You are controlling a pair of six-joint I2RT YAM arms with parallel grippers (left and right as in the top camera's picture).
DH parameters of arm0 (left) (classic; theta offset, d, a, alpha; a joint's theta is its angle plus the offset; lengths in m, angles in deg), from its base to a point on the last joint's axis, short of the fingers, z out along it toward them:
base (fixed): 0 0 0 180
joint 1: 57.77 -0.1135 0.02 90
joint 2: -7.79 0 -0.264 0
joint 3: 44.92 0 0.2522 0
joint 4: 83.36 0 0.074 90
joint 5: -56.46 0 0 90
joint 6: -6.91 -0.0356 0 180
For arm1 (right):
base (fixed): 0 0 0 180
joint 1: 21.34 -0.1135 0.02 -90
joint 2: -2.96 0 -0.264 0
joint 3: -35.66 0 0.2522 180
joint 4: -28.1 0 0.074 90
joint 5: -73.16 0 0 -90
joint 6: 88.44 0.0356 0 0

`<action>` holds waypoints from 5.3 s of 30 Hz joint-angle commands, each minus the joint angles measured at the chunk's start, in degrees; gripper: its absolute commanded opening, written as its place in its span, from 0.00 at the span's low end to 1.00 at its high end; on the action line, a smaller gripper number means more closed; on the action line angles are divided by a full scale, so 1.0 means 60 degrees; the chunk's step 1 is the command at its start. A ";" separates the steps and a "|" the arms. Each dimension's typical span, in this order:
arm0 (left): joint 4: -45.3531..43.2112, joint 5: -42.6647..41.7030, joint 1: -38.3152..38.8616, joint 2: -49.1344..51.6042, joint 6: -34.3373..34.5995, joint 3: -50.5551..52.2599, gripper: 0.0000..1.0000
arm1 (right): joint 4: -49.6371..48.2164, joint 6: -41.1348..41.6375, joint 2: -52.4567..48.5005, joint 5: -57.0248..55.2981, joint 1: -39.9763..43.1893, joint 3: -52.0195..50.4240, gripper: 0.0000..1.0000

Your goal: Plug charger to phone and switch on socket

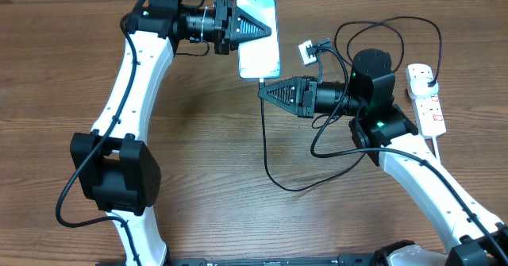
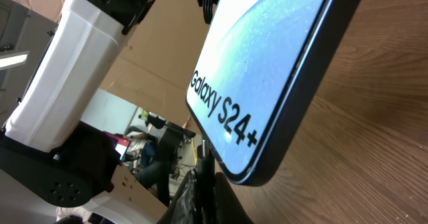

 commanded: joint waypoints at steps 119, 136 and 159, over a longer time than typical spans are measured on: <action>0.2936 0.4390 0.0182 -0.0433 -0.3060 -0.0127 0.04 | 0.9187 -0.3224 -0.2998 -0.9916 0.0178 0.0069 0.04; 0.2932 0.4433 0.0182 -0.0433 -0.3060 -0.0127 0.04 | 0.9453 -0.3224 -0.3406 -0.9836 0.0175 0.0069 0.32; 0.2936 0.4452 0.0182 -0.0433 -0.3056 -0.0127 0.05 | 0.9664 -0.3224 -0.3406 -0.9224 0.0168 0.0069 0.16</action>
